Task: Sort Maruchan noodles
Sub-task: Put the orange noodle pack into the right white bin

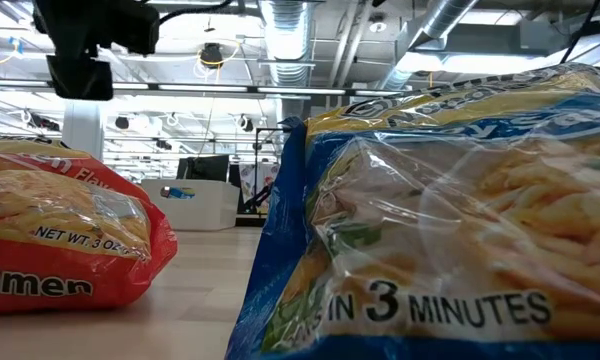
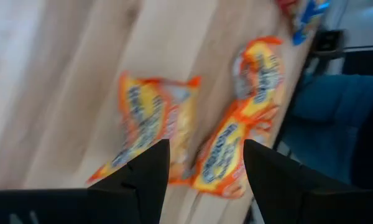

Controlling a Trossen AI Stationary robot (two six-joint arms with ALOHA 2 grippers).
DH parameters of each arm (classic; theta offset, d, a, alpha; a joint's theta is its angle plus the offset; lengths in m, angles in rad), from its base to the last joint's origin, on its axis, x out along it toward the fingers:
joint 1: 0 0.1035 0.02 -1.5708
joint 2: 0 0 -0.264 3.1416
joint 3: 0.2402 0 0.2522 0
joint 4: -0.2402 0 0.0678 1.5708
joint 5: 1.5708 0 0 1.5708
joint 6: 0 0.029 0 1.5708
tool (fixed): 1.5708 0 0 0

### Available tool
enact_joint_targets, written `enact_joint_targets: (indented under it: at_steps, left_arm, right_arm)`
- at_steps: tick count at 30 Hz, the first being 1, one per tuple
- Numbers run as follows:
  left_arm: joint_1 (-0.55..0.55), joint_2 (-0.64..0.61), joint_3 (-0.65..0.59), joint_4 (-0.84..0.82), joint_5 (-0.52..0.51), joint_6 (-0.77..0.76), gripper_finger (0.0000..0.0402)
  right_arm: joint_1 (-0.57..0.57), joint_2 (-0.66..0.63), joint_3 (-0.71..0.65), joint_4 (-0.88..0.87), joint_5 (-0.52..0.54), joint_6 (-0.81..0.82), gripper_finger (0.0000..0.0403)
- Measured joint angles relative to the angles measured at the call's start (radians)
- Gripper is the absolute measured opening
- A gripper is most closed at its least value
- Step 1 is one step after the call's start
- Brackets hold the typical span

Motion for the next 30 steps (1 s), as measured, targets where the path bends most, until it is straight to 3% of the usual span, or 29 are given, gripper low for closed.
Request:
enact_joint_targets:
  at_steps: [11,23,30]
  left_arm:
    - [-0.183,0.078,-0.060,0.337,0.008,-0.075,0.0190]
    - [-0.311,0.238,-0.060,0.510,-0.106,-0.210,0.0190]
    - [-0.375,0.362,-0.060,0.642,-0.107,-0.278,0.0190]
  right_arm:
    - [0.068,0.020,0.000,0.002,0.001,0.031,0.0166]
    - [0.109,0.021,0.000,-0.035,0.001,0.047,0.0179]
    - [0.114,0.021,0.000,-0.048,-0.029,0.047,0.0179]
